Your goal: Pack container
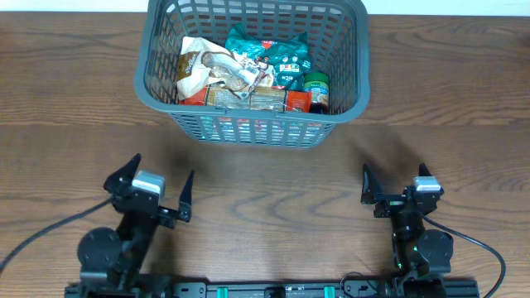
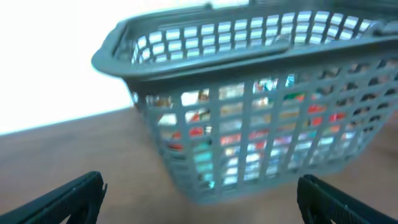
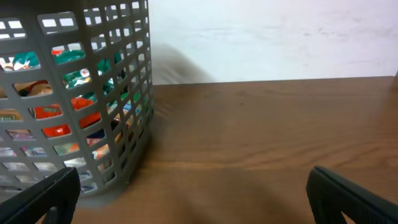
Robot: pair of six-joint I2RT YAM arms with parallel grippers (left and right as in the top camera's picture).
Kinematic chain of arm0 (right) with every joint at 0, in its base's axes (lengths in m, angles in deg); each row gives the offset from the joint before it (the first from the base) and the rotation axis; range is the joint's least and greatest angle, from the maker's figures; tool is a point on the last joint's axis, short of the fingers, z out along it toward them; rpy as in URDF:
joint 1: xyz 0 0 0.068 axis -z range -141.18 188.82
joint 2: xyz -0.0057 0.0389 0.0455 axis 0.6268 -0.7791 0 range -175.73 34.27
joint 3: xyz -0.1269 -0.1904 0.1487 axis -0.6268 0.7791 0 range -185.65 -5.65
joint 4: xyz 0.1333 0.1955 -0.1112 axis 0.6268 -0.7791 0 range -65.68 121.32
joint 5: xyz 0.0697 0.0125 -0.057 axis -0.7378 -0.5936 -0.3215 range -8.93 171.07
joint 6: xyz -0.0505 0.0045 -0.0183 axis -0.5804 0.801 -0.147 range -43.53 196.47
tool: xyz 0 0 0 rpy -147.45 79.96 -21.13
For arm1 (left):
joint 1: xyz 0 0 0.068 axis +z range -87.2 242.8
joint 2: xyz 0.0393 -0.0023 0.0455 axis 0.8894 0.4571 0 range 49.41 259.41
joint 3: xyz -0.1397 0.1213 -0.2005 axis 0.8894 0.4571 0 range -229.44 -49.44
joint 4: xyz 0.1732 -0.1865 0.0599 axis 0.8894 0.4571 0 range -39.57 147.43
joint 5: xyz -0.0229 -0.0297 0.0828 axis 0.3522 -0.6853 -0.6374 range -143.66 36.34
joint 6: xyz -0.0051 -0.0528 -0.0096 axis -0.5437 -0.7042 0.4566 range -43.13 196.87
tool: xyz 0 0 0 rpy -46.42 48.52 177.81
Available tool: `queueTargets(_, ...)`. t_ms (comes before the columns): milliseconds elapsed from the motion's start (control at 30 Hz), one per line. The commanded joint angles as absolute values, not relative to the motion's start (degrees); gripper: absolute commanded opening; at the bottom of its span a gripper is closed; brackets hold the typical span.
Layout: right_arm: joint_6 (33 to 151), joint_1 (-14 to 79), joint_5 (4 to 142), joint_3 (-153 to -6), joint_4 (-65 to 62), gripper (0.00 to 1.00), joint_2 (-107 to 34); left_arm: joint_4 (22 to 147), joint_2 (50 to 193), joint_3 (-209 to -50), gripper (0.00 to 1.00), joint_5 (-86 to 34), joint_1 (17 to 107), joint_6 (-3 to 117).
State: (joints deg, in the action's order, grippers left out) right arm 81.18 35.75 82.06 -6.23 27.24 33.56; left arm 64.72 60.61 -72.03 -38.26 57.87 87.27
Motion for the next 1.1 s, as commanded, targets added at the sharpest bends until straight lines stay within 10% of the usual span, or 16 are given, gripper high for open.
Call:
queueTargets(0,80.48,36.21,81.67,-5.95,27.09,0.99,33.93,59.05,56.67,-65.41,0.98,-40.66,56.86,84.36)
queueTargets(1067,80.48,36.21,81.69,-5.95,27.09,0.99,33.93,53.79,49.64,-49.67,0.98,-44.73,56.82,83.64)
